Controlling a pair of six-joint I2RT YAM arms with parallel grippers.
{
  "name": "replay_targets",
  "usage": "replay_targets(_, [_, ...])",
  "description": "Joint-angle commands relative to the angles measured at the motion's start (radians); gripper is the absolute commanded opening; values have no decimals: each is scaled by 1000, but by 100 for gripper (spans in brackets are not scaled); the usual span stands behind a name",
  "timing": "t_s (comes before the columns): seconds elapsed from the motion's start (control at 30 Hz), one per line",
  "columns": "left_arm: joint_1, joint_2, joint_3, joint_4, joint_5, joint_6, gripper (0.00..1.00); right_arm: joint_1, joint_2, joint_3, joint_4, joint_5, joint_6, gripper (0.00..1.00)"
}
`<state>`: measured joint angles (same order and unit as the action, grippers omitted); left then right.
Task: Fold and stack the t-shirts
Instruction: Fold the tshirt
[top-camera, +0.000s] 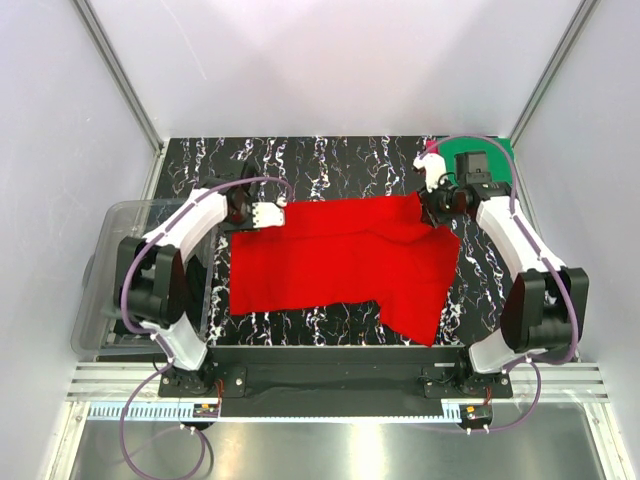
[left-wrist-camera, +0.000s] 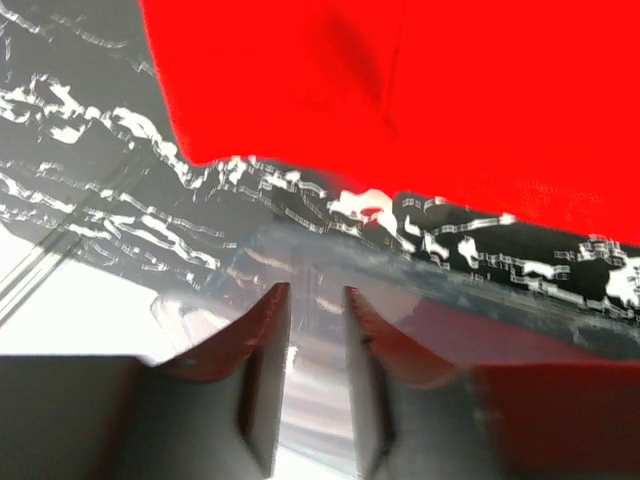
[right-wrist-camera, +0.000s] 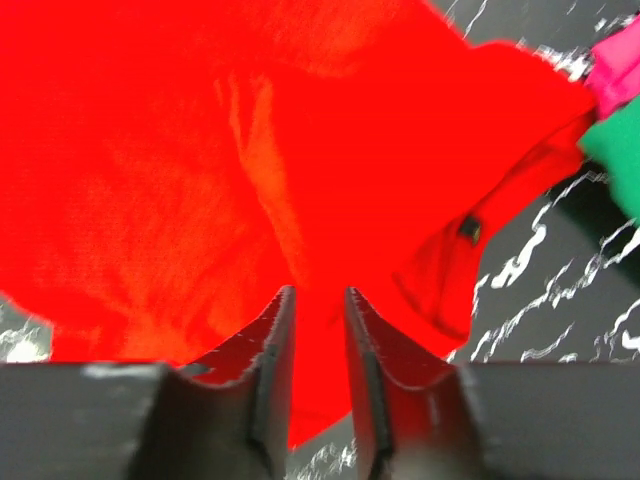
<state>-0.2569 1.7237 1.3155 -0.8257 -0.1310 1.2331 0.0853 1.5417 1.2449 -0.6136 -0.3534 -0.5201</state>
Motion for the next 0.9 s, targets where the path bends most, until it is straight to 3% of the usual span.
replay_targets(0.0, [2,-124,80,-26,-22,12,42,8,-121,64,-110,-22,-53,36])
replay_targets(0.13, [-5,-86,215,-52,-22,-110,51,8,-137,74,-20,-48,-61,38])
replay_targets(0.27, [-7,74,338,-171,46,-417,50,8,21,100,32,-67,-32,37])
replay_targets(0.37, [-8,147,372,-228,125,-552,47,7,127,151,48,-99,-3,37])
replay_targets(0.63, [4,256,355,-253,198,-604,35,8,345,284,78,-90,-5,36])
replay_targets(0.87, [59,398,462,-250,226,-650,29,8,488,393,87,-55,17,36])
